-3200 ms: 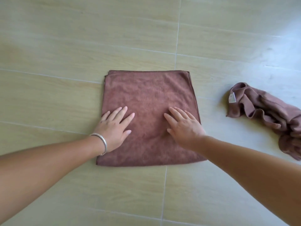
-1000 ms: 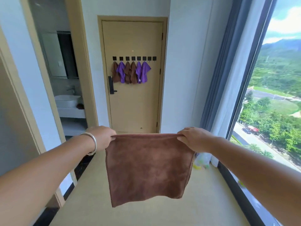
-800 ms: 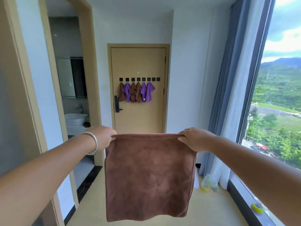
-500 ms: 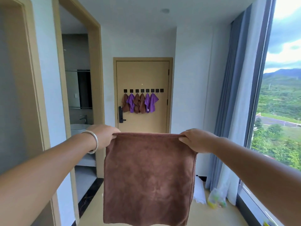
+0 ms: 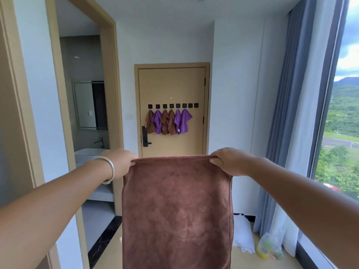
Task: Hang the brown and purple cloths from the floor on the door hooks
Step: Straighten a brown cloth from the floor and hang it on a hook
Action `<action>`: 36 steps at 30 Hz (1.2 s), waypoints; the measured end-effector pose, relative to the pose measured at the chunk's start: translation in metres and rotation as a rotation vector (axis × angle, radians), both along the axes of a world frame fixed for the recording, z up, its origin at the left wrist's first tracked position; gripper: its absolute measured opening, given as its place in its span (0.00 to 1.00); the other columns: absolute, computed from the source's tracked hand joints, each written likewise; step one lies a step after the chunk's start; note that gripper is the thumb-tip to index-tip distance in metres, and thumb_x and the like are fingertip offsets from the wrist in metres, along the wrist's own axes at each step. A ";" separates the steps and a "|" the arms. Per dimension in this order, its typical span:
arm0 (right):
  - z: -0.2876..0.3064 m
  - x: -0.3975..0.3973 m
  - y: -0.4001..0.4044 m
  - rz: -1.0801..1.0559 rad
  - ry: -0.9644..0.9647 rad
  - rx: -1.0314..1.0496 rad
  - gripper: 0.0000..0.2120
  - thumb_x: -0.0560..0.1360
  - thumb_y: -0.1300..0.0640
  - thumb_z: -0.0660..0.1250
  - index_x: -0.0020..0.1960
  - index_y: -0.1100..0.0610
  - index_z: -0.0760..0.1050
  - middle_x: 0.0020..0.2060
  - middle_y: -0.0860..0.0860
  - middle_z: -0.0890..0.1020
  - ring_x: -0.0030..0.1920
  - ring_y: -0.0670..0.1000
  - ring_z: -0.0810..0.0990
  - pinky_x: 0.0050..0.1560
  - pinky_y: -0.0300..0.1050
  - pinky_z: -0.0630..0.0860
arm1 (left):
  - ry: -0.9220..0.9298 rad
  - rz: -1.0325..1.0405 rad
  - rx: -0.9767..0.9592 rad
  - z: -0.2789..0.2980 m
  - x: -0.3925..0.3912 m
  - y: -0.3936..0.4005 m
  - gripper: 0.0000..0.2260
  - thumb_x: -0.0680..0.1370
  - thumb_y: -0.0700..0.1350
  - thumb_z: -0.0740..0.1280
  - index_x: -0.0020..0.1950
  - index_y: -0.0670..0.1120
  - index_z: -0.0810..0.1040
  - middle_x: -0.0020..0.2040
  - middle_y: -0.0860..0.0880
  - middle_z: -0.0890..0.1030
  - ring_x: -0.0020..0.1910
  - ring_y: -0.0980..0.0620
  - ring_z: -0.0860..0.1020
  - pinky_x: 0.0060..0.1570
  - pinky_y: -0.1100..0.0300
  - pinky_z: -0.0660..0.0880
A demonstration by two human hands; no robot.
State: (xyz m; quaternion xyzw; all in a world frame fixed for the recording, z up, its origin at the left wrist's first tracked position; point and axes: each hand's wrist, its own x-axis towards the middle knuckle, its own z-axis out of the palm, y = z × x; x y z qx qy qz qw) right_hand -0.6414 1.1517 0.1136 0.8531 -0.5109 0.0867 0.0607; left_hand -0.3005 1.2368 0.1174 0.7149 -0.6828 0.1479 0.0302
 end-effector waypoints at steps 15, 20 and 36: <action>0.000 -0.054 -0.201 -0.008 -0.067 0.008 0.20 0.82 0.44 0.49 0.63 0.50 0.74 0.58 0.50 0.79 0.58 0.53 0.76 0.60 0.50 0.72 | -0.084 0.004 0.003 0.009 -0.058 -0.208 0.14 0.84 0.48 0.52 0.40 0.51 0.67 0.35 0.54 0.71 0.36 0.53 0.71 0.34 0.60 0.64; -0.010 -0.045 -0.258 -0.036 -0.067 0.042 0.20 0.82 0.44 0.49 0.63 0.50 0.74 0.57 0.50 0.79 0.57 0.53 0.76 0.59 0.51 0.72 | -0.088 -0.014 0.012 0.000 -0.044 -0.275 0.14 0.83 0.48 0.52 0.38 0.52 0.66 0.36 0.53 0.73 0.35 0.54 0.71 0.34 0.59 0.64; 0.011 0.060 -0.476 -0.152 -0.020 0.025 0.21 0.81 0.43 0.48 0.64 0.49 0.73 0.58 0.51 0.78 0.57 0.53 0.75 0.57 0.49 0.72 | -0.017 -0.094 -0.038 0.006 0.061 -0.520 0.13 0.83 0.48 0.52 0.43 0.49 0.71 0.38 0.51 0.74 0.37 0.51 0.73 0.36 0.58 0.66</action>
